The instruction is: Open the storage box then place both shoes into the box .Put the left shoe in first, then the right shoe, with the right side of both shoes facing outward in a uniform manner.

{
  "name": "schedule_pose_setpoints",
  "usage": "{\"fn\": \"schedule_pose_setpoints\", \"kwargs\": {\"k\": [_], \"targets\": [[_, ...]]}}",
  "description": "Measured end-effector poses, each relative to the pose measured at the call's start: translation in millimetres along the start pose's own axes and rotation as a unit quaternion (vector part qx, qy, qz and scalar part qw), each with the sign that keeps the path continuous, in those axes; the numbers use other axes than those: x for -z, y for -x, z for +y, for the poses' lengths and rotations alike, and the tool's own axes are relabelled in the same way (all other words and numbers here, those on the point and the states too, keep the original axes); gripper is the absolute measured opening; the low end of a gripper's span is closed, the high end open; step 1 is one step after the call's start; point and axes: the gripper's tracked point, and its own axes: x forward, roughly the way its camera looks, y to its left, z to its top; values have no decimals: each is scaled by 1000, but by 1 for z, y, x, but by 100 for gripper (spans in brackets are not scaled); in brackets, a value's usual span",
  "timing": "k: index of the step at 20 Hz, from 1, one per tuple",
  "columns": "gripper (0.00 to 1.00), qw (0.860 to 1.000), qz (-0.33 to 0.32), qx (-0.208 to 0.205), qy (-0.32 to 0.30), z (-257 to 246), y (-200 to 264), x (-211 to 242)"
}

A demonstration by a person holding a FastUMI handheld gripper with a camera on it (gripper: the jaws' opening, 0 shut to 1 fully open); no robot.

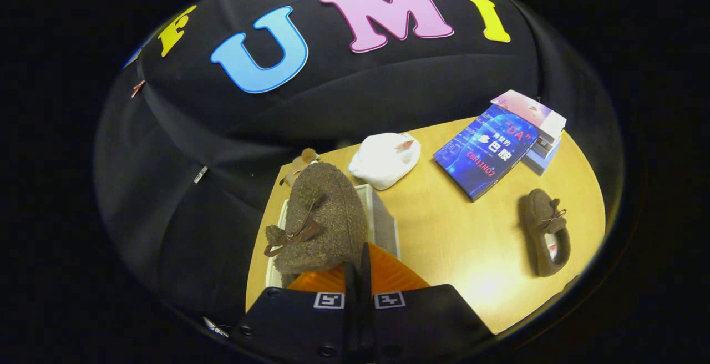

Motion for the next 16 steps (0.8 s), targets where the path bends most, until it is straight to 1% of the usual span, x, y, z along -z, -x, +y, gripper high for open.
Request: {"fn": "schedule_pose_setpoints", "kwargs": {"k": [6,12,16], "targets": [[5,999,35,-1,8,39,-43,35],[5,998,51,37,-4,45,-88,48],[5,995,70,71,-11,37,-112,61]]}}
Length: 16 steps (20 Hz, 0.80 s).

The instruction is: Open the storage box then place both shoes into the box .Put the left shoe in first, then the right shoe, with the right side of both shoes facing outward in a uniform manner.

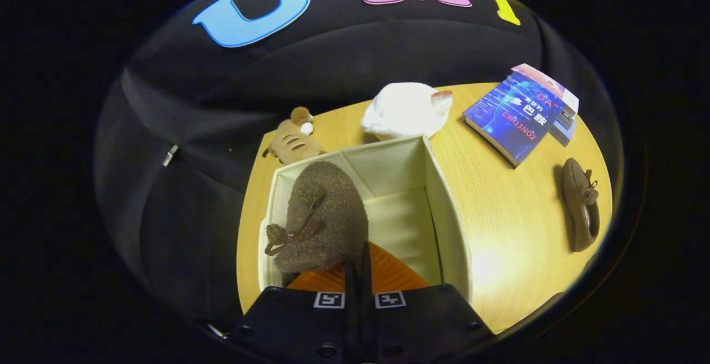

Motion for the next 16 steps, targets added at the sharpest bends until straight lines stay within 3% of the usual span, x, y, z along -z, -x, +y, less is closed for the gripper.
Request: {"fn": "schedule_pose_setpoints", "kwargs": {"k": [6,8,10,15,16], "targets": [[5,999,27,26,1,1,-30,19],[9,999,49,16,-3,10,-37,30],[27,997,72,3,8,15,-38,41],[99,999,14,-28,44,17,-7,20],[99,999,-1,-33,42,14,5,8]]}}
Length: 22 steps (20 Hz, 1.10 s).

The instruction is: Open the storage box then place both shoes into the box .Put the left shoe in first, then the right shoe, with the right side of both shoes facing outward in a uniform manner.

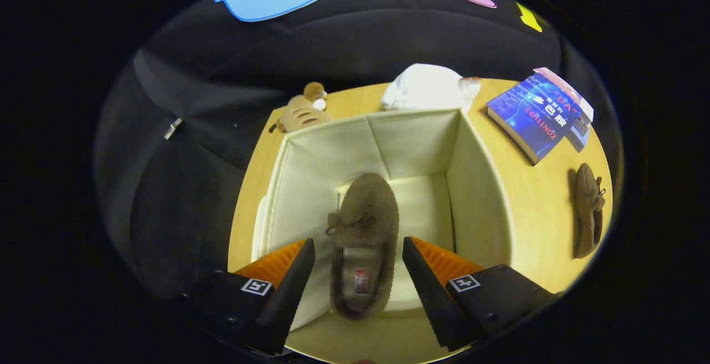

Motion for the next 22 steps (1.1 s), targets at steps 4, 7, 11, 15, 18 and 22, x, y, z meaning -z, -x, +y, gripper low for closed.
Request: {"fn": "schedule_pose_setpoints", "kwargs": {"k": [4,7,11,15,18,22], "targets": [[99,998,-58,-1,-10,-30,40,-41],[99,995,-96,21,-2,-71,71,-64],[99,989,-136,64,6,-143,115,-86],[99,983,-155,99,-10,-216,151,-95],[99,982,-151,114,-17,-273,166,-92],[99,984,-130,121,-17,-337,174,-74]]}}
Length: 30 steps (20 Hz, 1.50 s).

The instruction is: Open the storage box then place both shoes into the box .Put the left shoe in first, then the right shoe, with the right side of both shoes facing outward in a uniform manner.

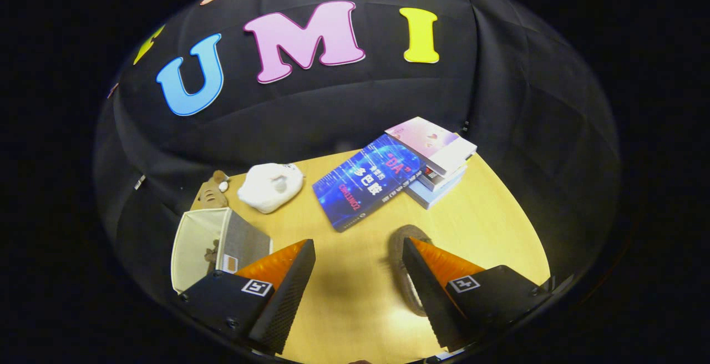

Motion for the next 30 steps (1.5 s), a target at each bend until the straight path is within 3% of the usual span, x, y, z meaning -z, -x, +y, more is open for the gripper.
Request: {"fn": "schedule_pose_setpoints", "kwargs": {"k": [5,13,19,25,28,30], "targets": [[99,999,42,2,26,-64,-12,36],[99,994,91,-13,51,-126,-42,80],[99,988,114,-16,102,-146,-78,108],[98,989,115,-9,93,-144,-119,114],[83,988,131,-19,76,-135,-131,120],[65,987,142,-25,68,-130,-134,125]]}}
